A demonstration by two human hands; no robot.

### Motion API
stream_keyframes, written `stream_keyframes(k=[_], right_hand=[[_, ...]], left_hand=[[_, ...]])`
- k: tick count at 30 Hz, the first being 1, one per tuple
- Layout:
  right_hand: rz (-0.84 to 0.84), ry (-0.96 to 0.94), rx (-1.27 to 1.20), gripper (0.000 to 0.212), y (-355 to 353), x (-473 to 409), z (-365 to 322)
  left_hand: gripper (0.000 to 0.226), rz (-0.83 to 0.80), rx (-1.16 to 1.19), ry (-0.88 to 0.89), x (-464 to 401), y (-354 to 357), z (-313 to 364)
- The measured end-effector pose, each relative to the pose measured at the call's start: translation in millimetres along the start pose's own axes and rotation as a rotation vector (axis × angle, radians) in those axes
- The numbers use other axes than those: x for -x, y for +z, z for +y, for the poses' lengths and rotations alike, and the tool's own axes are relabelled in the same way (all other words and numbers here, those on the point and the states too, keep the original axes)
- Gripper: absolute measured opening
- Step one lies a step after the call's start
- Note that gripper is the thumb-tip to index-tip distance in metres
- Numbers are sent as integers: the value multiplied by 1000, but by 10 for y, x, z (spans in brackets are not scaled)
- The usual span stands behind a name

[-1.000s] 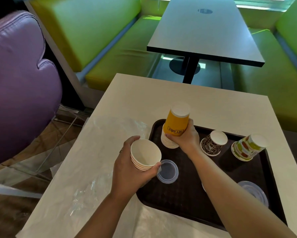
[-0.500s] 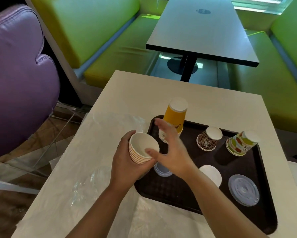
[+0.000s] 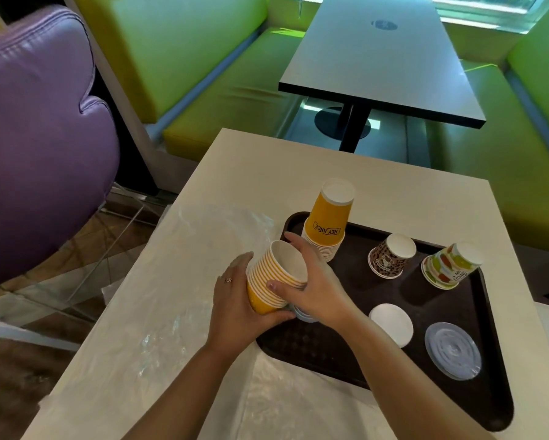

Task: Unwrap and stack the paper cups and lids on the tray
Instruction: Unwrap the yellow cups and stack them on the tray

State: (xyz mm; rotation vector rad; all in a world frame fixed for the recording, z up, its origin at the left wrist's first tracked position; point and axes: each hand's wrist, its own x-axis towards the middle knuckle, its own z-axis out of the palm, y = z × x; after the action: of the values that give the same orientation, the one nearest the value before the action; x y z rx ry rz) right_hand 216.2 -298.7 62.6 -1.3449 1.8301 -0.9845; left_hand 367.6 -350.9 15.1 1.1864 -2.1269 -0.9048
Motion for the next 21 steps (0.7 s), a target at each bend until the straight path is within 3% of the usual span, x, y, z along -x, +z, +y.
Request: stream_keyframes(k=[3,11,21], right_hand=[[-7,11,5,79,-11,1,1],[-10,62,-58,61,-50,21,18],[143,-12,-91,68,-335,24,-5]], left_hand=[[112,-16,-11,47,-86,-23,229],[85,7,-77,52,-207,132,347],[87,13,21,67,-196,74,377]])
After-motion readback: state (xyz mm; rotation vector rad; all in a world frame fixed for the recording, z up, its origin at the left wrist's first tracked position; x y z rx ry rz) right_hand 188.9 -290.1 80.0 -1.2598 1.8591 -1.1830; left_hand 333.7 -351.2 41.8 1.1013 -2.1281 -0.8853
